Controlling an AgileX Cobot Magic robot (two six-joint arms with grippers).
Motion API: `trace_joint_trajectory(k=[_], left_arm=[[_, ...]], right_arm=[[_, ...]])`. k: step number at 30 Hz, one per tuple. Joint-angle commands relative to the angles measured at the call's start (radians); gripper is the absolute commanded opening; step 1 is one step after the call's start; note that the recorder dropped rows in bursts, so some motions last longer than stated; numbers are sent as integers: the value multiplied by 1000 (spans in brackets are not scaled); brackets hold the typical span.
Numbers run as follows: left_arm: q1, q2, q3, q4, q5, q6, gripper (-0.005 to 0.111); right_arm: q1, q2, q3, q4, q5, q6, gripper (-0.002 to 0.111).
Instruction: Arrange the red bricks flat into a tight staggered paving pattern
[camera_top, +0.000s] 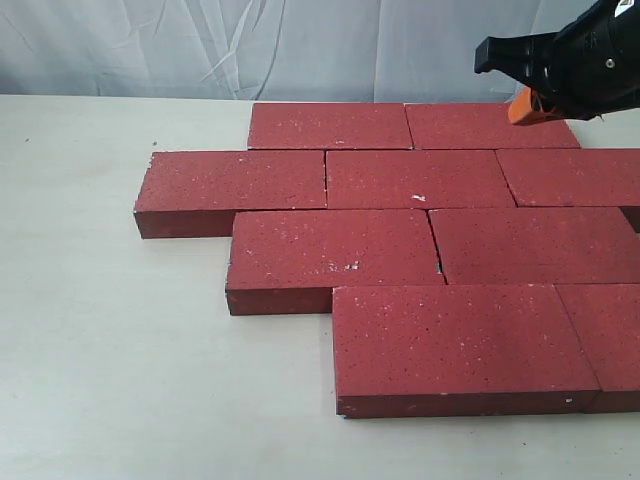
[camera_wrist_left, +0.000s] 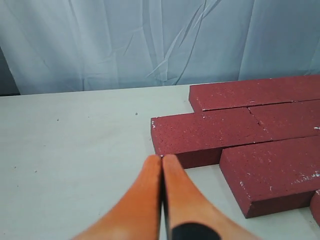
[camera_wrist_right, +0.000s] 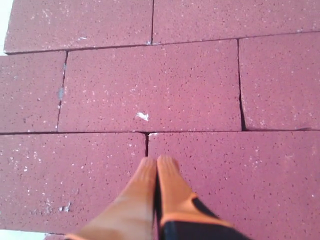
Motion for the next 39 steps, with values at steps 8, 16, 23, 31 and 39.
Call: trace_joint_trajectory(k=[8,16,23,31,39], left_arm=[[2,-12,7,0,3,0,0],[2,-28,7,22,-9,0,0],[60,-84,10,42,-36,0,0],[68,-151,52,49,-112,0,0],[68,-203,246,49,-360,2,0]], right_arm=[[-5,-9,-2,15,-56,1,-1],[-5,-9,-2,18,-65,1,-1],[-5,-9,-2,20,-65,1,-1],[-5,-9,-2,20,-65,1,-1],[-5,-9,-2,20,-65,1,-1]])
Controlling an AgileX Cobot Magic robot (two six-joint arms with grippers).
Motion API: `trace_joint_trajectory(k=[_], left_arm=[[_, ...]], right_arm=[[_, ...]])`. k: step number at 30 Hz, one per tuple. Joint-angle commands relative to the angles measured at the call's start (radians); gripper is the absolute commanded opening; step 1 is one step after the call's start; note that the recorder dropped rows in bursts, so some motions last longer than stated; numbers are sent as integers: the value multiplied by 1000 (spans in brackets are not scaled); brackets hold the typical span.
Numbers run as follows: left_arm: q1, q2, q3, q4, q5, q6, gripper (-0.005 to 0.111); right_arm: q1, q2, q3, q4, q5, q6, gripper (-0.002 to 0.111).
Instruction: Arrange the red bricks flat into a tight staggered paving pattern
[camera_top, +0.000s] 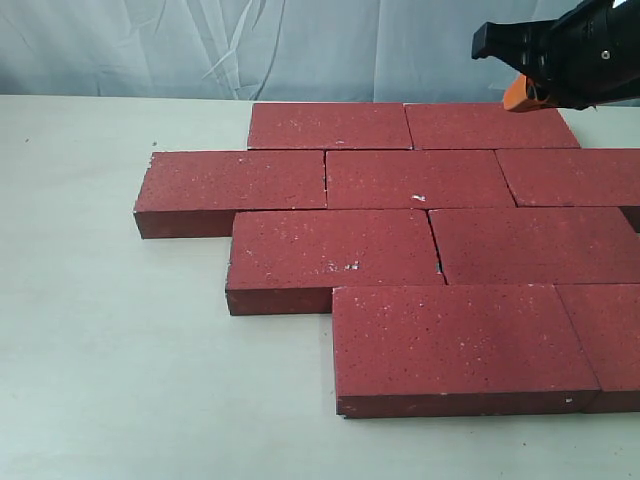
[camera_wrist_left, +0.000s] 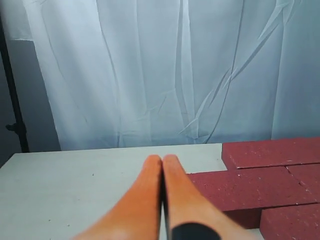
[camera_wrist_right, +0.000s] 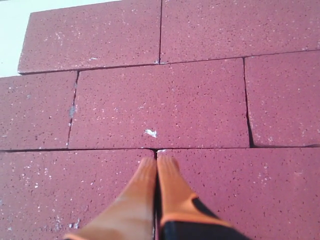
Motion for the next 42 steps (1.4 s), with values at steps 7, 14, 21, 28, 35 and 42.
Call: trace_joint_trajectory(k=[7,14,21,28,35,42], left_arm=[[5,-63,243,10,-300,2,0],[5,-63,349,30,-302,2,0],[5,-63,413,44,-287,2,0],[5,-63,413,49,-210,2,0],[5,-63,413,45,-206,0,0],[5,-63,413,17,-206,-6,0]], right_arm=[[-5,-9,-2,0,-13,1,-1],[-5,-9,-2,0,-15,1,-1],[-5,-9,-2,0,-18,1,-1],[-5,-9,-2,0,-18,1,-1],[-5,-9,-2,0,-18,1,-1],[-5,-9,-2,0,-18,1,-1]])
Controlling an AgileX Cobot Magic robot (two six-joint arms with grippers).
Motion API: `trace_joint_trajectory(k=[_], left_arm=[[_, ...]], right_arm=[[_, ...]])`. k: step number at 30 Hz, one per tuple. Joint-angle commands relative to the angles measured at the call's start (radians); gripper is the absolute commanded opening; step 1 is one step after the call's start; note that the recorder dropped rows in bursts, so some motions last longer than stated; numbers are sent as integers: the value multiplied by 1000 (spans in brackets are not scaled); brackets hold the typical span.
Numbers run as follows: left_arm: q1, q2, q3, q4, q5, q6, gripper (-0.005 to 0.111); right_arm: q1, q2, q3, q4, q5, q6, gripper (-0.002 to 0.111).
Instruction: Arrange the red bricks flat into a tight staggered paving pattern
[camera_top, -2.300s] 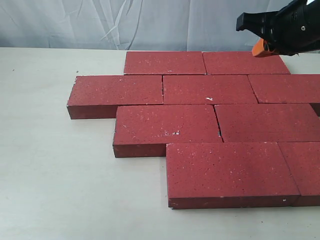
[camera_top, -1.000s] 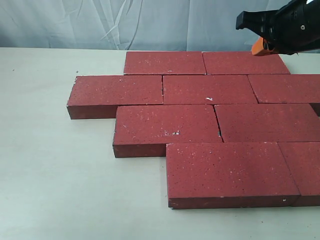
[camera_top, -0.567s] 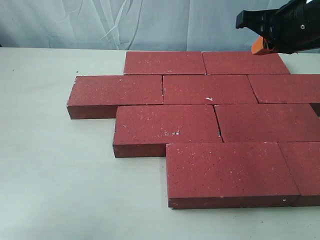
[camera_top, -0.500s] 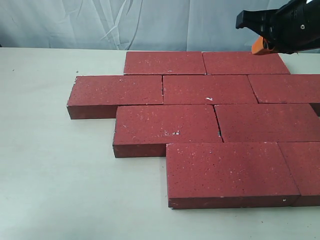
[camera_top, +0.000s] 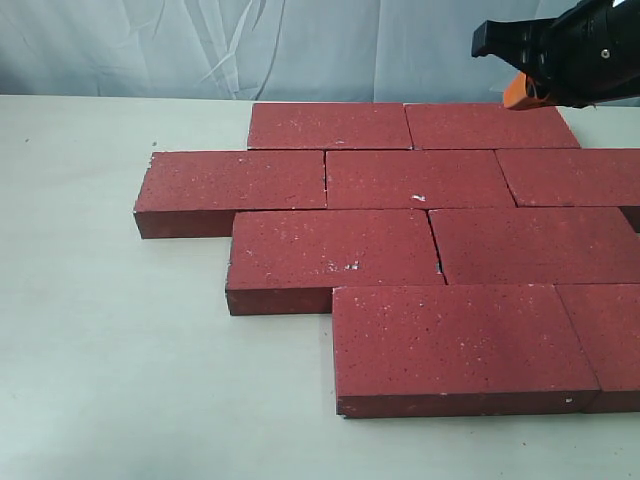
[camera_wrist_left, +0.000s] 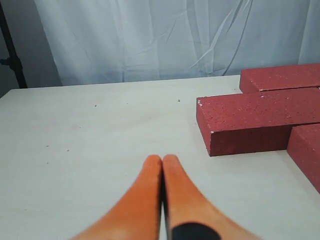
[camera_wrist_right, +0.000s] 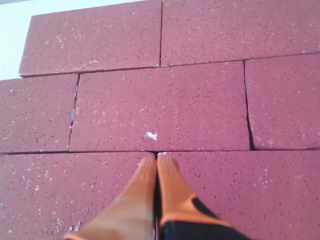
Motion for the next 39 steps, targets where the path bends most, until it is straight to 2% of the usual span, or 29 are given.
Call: trace_joint_trajectory(k=[1,9,39], left_arm=[[1,-4,4,-27,-2,-12,0],[1,-4,4,-27,-2,-80,0],[1,-4,4,-19,-2,-80,0]], right_arm=[[-5,-9,-2,0,-9,1,-1],[-5,-9,-2,3,-9,1,-1],[-5,-9,-2,-2,-9,1,-1]])
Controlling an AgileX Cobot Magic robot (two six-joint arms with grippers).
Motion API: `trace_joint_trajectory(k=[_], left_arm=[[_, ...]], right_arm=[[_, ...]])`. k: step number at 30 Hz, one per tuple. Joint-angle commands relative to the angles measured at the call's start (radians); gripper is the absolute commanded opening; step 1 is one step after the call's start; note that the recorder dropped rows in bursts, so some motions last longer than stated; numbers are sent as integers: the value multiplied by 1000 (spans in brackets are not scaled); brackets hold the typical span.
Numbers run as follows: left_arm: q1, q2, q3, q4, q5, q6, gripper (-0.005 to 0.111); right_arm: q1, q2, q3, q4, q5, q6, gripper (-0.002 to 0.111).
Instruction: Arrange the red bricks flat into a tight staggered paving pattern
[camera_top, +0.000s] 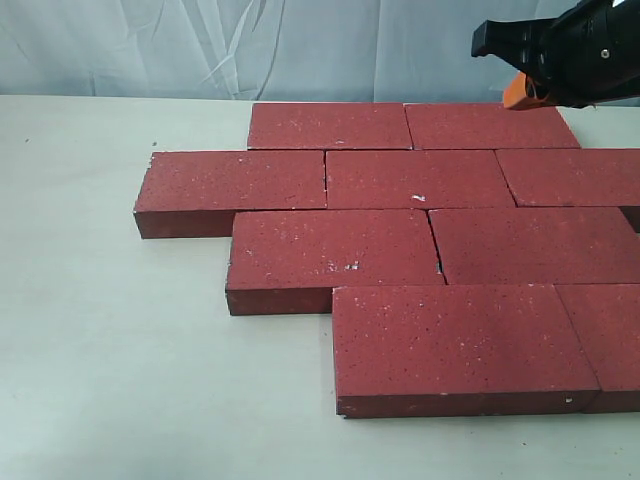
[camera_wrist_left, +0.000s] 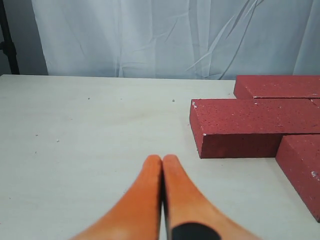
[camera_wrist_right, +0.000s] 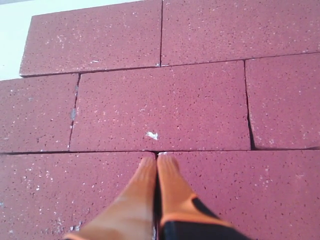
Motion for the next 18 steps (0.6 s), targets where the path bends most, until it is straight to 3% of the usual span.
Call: trace_joint_trajectory(k=[1,18], left_arm=[[1,-4,4,-2,-5,-6,0],[1,-4,4,-2,-5,-6,0]], right_arm=[[-5,-9,-2,-5,-9,-1,-1],[-5,-221,37,-241,108,-8,-1]])
